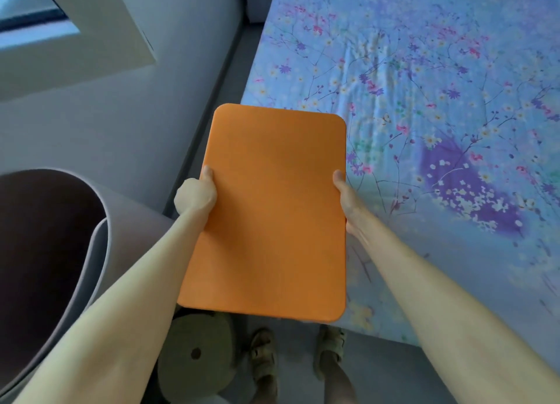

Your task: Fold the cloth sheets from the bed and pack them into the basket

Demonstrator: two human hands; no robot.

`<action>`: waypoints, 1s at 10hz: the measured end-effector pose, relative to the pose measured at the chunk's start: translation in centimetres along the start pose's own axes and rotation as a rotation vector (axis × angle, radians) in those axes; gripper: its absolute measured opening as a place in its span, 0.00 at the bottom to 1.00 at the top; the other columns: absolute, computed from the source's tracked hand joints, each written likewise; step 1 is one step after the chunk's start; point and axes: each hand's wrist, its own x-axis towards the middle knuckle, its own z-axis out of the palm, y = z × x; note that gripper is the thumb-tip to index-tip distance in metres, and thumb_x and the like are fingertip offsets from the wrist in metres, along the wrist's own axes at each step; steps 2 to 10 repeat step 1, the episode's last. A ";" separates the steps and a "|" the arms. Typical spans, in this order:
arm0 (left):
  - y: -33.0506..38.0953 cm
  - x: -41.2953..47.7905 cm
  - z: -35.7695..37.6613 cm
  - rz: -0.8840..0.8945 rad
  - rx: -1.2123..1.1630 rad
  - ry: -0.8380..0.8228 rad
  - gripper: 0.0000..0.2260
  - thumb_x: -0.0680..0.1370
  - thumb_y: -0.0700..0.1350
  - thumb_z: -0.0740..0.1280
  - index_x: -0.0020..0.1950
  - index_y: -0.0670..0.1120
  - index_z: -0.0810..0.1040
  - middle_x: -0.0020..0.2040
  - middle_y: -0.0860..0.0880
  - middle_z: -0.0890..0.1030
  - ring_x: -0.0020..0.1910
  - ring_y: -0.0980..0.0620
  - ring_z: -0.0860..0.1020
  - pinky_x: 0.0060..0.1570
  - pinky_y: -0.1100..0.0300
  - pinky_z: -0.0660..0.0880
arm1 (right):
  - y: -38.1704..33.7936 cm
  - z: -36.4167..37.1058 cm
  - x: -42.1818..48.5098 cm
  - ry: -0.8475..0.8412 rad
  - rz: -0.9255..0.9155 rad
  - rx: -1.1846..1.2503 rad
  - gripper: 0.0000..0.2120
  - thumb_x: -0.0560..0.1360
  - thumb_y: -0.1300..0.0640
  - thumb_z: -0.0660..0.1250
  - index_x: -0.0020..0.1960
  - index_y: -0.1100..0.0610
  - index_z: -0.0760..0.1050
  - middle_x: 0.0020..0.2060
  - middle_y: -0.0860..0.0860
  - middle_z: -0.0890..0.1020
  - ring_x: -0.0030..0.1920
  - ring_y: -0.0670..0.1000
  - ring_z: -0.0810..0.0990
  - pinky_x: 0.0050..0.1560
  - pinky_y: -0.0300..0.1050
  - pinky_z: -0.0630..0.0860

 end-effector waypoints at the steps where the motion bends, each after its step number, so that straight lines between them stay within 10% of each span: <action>1: -0.5 -0.3 -0.8 -0.015 -0.024 -0.081 0.24 0.81 0.59 0.50 0.41 0.39 0.69 0.45 0.43 0.73 0.43 0.45 0.72 0.44 0.54 0.68 | -0.3 -0.1 -1.8 0.002 0.039 -0.077 0.52 0.60 0.21 0.59 0.74 0.53 0.62 0.72 0.51 0.67 0.71 0.55 0.66 0.70 0.56 0.63; 10: -0.5 -0.3 -0.8 -0.015 -0.024 -0.081 0.24 0.81 0.59 0.50 0.41 0.39 0.69 0.45 0.43 0.73 0.43 0.45 0.72 0.44 0.54 0.68 | -0.3 -0.1 -1.8 0.002 0.039 -0.077 0.52 0.60 0.21 0.59 0.74 0.53 0.62 0.72 0.51 0.67 0.71 0.55 0.66 0.70 0.56 0.63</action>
